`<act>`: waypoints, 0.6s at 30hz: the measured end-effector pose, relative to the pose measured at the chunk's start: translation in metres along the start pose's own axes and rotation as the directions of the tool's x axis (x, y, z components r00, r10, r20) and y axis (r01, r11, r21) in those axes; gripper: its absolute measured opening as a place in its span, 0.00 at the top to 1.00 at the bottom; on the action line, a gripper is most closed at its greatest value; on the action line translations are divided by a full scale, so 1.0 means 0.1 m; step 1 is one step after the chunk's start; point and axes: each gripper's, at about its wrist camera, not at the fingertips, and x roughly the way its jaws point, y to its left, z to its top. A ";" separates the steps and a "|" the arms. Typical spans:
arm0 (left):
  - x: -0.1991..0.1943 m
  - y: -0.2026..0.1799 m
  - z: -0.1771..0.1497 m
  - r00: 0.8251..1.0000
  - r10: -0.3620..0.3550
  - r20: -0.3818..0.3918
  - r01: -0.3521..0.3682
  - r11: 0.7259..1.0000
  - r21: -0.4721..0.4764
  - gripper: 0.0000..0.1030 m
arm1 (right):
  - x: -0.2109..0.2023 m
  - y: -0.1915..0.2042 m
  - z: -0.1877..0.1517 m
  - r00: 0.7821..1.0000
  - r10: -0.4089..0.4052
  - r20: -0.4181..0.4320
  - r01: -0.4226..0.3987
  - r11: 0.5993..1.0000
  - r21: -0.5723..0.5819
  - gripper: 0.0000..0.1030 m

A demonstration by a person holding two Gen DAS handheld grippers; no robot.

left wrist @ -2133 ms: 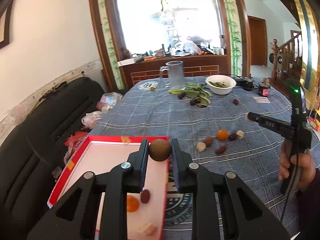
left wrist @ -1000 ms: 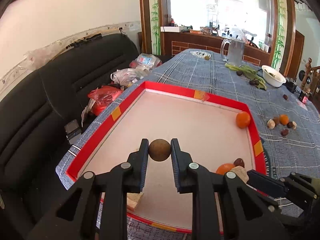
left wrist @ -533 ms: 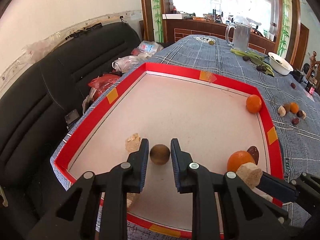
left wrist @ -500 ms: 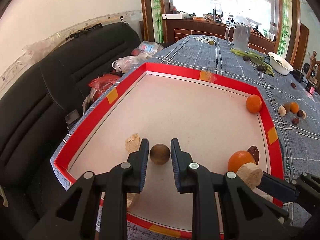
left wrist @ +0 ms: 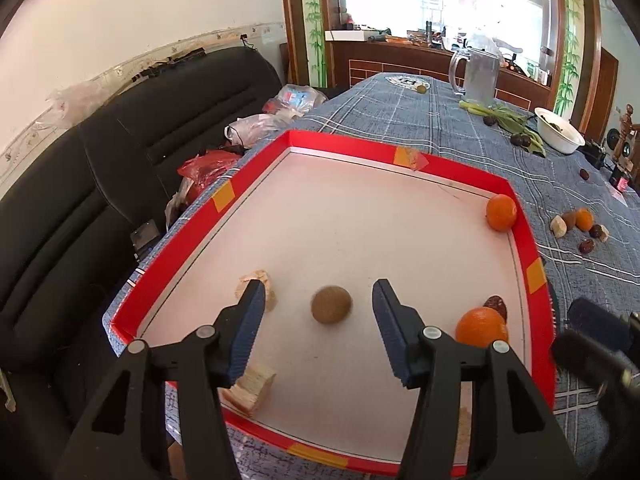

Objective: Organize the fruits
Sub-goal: 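Grasp a beige round piece with the left gripper while the right grasps a red date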

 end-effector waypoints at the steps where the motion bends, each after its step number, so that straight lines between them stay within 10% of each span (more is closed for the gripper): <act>1: -0.01 -0.02 0.00 1.000 -0.004 0.002 0.004 1.000 0.004 0.44 | -0.03 -0.09 0.00 1.000 -0.013 0.004 0.013 1.000 0.017 0.57; 18: -0.24 -0.71 0.04 0.993 -0.118 0.023 0.112 0.981 0.160 0.44 | -0.32 -1.37 0.20 0.959 -0.279 -0.045 0.282 0.944 0.171 0.57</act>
